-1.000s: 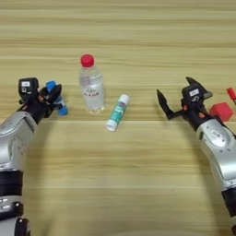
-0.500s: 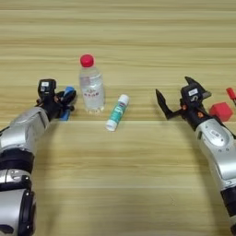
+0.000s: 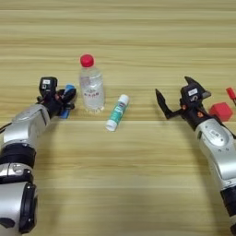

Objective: Move the objects on the table

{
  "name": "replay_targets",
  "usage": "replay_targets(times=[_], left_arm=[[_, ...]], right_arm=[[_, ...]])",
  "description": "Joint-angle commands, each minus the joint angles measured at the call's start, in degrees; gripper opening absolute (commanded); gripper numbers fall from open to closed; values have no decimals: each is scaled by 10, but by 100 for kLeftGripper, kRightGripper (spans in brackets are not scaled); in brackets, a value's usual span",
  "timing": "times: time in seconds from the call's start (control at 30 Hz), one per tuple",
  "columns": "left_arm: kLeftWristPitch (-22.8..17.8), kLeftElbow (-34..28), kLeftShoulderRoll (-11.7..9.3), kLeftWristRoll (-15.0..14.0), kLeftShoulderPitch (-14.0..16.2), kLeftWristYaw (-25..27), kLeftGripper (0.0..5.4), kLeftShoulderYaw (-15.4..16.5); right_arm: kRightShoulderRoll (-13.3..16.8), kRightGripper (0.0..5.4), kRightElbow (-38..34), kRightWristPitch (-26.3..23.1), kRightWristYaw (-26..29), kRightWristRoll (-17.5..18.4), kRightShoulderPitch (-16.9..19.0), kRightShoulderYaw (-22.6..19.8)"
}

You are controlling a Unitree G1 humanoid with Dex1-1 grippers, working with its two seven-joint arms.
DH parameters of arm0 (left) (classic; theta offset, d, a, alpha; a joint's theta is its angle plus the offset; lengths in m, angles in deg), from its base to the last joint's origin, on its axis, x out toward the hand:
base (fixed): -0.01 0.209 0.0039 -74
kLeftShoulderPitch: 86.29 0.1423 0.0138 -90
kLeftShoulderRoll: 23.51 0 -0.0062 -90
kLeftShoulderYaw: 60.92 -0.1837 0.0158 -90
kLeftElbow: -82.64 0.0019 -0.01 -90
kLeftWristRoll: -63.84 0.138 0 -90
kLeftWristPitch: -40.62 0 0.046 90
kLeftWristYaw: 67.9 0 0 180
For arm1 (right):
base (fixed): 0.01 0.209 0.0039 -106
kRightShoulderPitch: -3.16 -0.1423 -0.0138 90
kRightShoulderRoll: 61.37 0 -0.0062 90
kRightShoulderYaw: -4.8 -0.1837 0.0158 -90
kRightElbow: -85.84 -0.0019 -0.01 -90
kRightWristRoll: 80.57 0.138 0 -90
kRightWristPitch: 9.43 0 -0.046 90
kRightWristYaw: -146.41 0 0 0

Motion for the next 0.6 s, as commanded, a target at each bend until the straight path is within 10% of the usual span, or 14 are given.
replay_targets(times=[0.03, 0.6], left_arm=[[-10, 16, 0, 19, 13, -15, 175, -5], [21, 4, 8, 17, 15, -16, 334, -3]], right_arm=[[0, 540, -2, -8, -2, -1, -10, 0], [3, 540, 4, -8, 0, 0, -10, -2]])
